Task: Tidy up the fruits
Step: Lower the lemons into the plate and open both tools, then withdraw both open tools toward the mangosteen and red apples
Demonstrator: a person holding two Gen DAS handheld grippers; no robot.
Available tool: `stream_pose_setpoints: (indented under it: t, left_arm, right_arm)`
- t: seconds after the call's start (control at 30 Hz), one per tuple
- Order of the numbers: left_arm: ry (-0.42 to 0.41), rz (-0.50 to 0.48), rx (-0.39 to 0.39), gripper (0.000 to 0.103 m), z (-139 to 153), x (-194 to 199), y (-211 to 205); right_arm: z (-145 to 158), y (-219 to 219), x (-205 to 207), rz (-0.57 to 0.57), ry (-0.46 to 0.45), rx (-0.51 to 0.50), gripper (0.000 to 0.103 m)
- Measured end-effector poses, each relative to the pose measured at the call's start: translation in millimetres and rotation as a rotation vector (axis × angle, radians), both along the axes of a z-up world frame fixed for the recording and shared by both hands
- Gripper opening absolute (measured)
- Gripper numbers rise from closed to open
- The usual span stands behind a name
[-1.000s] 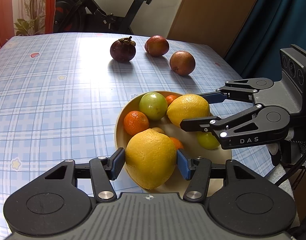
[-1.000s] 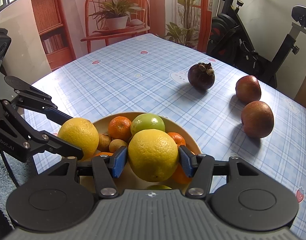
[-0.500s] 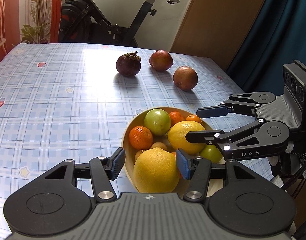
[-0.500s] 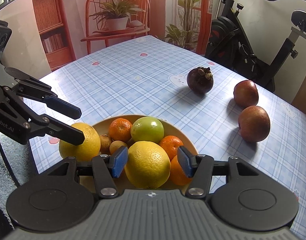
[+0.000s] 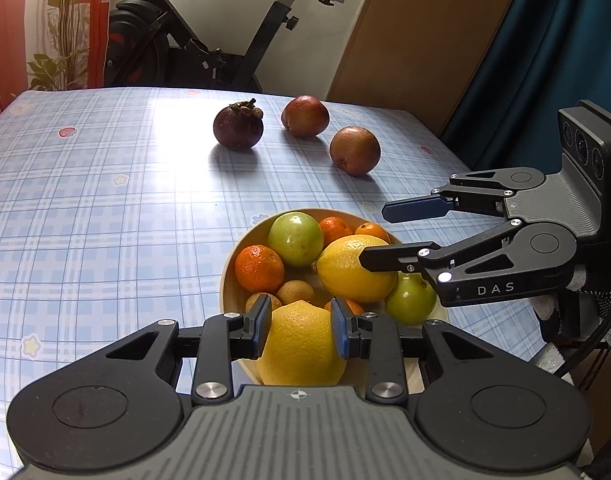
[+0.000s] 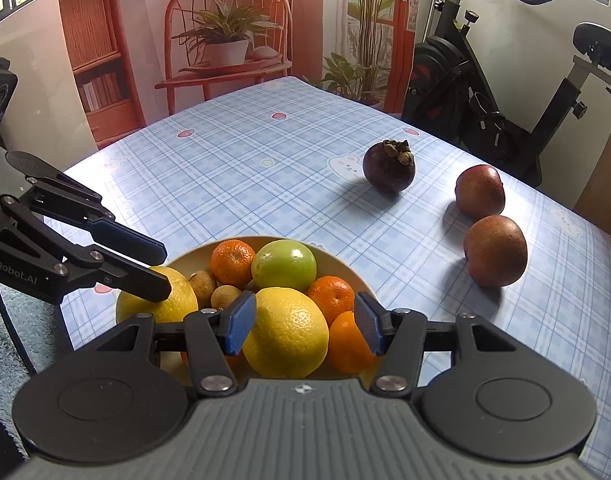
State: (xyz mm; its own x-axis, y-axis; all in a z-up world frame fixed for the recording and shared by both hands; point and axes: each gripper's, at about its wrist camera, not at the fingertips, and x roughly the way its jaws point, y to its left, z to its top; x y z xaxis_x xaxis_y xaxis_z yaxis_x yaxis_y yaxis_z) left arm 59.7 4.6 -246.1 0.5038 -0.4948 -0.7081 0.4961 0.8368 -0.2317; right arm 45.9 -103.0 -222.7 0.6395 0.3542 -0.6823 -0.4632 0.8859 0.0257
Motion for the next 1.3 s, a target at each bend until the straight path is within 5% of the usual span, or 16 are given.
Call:
stream_pose_setpoints:
  t: [0.33, 0.5, 0.8, 1.3]
  left_arm:
    - [-0.036, 0.082, -0.015, 0.036, 12, 6, 16]
    - [-0.062, 0.118, -0.004, 0.047, 20, 11, 19]
    - [-0.120, 0.175, 0.018, 0.053, 35, 26, 19]
    - [-0.200, 0.237, 0.027, 0.060, 58, 72, 1]
  right_arm:
    - [2, -2, -2, -0.012, -0.010, 0.008, 0.058]
    - [6, -3, -3, -0.017, -0.019, 0.015, 0.058]
    - [14, -10, 0, -0.044, -0.045, 0.050, 0.058]
    - [26, -58, 24, -0.175, -0.080, 0.155, 0.058]
